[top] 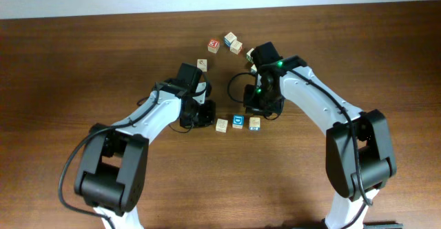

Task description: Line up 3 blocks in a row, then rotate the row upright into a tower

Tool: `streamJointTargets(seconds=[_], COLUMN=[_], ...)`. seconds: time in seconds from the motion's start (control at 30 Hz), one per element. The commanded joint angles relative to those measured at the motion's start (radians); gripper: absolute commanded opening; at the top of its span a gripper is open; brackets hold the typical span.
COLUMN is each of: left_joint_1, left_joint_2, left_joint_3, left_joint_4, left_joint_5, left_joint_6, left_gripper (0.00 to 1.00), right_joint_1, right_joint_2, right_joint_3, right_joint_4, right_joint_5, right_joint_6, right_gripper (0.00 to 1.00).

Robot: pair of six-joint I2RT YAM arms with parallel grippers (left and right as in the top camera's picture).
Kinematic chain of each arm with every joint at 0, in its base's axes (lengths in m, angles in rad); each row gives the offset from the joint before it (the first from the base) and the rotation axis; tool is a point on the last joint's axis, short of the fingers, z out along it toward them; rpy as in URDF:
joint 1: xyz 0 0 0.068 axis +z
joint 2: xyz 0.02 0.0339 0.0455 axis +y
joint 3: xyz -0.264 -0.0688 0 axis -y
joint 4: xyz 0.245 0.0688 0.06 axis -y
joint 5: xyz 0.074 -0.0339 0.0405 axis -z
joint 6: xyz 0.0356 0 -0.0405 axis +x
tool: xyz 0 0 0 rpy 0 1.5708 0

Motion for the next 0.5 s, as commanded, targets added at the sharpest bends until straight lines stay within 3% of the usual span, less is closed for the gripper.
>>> streamJointTargets(seconds=[0.0, 0.17, 0.47], left_joint_1=[0.005, 0.005, 0.005], left_joint_2=[0.037, 0.037, 0.037], left_joint_3=[-0.009, -0.009, -0.009], left_joint_4=[0.008, 0.008, 0.012], left_joint_5=[0.023, 0.063, 0.068], left_joint_6=[-0.036, -0.036, -0.063], left_gripper=[0.00, 0.00, 0.00], right_joint_1=[0.057, 0.110, 0.116], right_joint_2=[0.008, 0.026, 0.027], right_joint_3=[-0.013, -0.013, -0.038], right_joint_4=[0.031, 0.042, 0.065], right_joint_5=[0.010, 0.085, 0.133], right_joint_6=[0.062, 0.167, 0.232], right_gripper=[0.19, 0.09, 0.07])
